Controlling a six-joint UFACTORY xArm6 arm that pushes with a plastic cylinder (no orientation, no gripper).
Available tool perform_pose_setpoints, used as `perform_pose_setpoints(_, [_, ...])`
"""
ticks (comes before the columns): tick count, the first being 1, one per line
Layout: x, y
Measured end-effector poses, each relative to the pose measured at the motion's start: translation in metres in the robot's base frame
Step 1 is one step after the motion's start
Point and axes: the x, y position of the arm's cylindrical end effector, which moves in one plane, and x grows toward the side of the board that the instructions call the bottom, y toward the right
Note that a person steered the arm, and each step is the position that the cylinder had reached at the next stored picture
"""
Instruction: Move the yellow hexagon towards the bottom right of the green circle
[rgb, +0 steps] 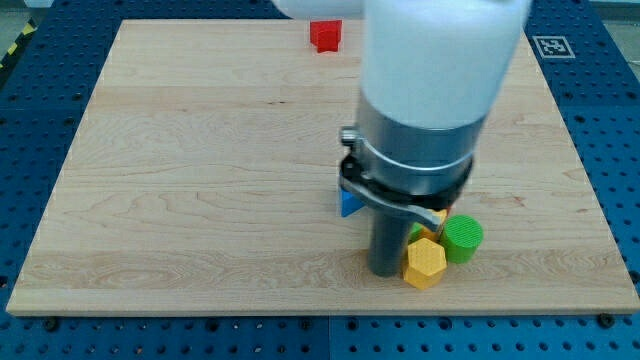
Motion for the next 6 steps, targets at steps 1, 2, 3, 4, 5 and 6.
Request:
perform_pose_setpoints(1, [0.008,0.009])
perform_pose_setpoints(2, [0.033,-0.005])
perform_pose_setpoints(3, [0.032,0.0])
perform_pose_setpoints(4, [0.031,-0.002])
perform_pose_setpoints(5, [0.024,-0.001])
perform_pose_setpoints(6, [0.024,0.004])
